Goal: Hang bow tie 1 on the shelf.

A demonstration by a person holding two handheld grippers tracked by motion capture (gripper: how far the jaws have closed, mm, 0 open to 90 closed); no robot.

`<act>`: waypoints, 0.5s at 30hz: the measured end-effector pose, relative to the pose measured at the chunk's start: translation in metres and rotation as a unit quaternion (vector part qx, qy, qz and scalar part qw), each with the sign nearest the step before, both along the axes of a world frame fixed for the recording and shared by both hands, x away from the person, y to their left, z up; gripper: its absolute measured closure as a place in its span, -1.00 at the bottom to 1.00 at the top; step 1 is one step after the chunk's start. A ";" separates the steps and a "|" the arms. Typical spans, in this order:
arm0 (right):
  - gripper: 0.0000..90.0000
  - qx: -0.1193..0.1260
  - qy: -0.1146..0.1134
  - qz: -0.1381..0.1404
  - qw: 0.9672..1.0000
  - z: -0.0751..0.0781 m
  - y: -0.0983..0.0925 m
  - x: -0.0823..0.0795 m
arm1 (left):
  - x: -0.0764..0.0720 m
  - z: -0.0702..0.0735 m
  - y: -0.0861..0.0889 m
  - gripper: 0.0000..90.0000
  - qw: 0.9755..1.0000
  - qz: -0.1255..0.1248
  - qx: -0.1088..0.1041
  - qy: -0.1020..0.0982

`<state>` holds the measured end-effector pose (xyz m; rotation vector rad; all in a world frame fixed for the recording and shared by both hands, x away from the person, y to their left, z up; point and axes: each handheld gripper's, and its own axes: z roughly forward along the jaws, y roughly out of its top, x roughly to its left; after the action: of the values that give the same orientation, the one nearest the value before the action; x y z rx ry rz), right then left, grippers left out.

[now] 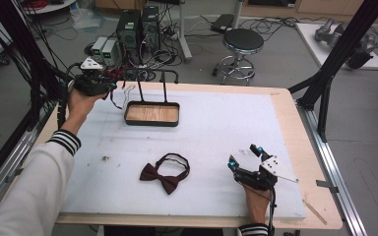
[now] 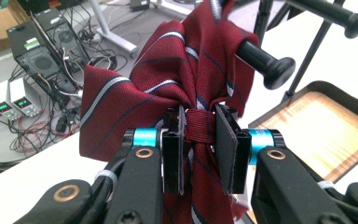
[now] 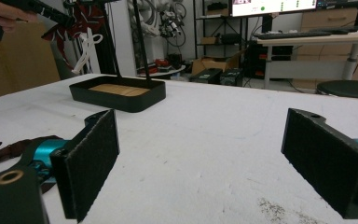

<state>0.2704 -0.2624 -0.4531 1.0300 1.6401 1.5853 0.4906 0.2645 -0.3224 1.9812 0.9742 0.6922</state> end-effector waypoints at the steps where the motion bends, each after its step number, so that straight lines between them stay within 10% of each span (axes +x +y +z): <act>1: -0.77 0.000 0.000 0.000 1.000 0.000 0.000 0.000 | 0.000 -0.001 -0.001 0.63 1.000 -0.003 0.000 0.004; 15: -0.77 0.001 0.003 0.000 1.000 0.000 0.000 0.000 | 0.000 -0.003 -0.006 0.56 0.999 -0.025 -0.011 0.021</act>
<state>0.2699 -0.2620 -0.4530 1.0360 1.6433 1.5856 0.4905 0.2581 -0.3255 2.0005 0.9503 0.6133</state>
